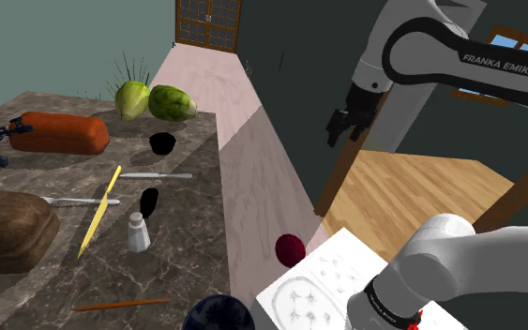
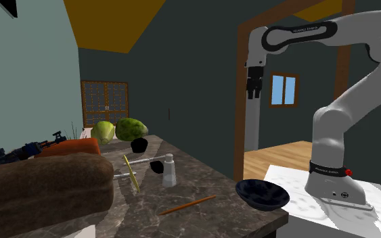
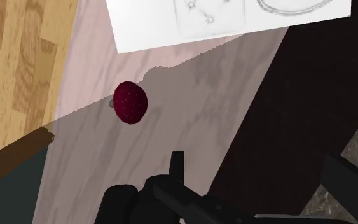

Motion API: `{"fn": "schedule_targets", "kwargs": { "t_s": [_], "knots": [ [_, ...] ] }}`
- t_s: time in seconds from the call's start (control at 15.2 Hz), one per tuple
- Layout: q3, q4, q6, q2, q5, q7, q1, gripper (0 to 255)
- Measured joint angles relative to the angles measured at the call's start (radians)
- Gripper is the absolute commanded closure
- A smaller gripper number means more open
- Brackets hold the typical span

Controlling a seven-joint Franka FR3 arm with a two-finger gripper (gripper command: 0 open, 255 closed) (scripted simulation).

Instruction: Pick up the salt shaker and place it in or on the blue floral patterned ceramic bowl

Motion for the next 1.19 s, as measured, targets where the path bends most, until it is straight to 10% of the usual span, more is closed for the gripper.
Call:
{"fn": "schedule_targets", "kwargs": {
  "t_s": [1.19],
  "knots": [
    [0.271,0.031,0.295,0.300,0.157,0.304,0.108,0]
  ]
}}
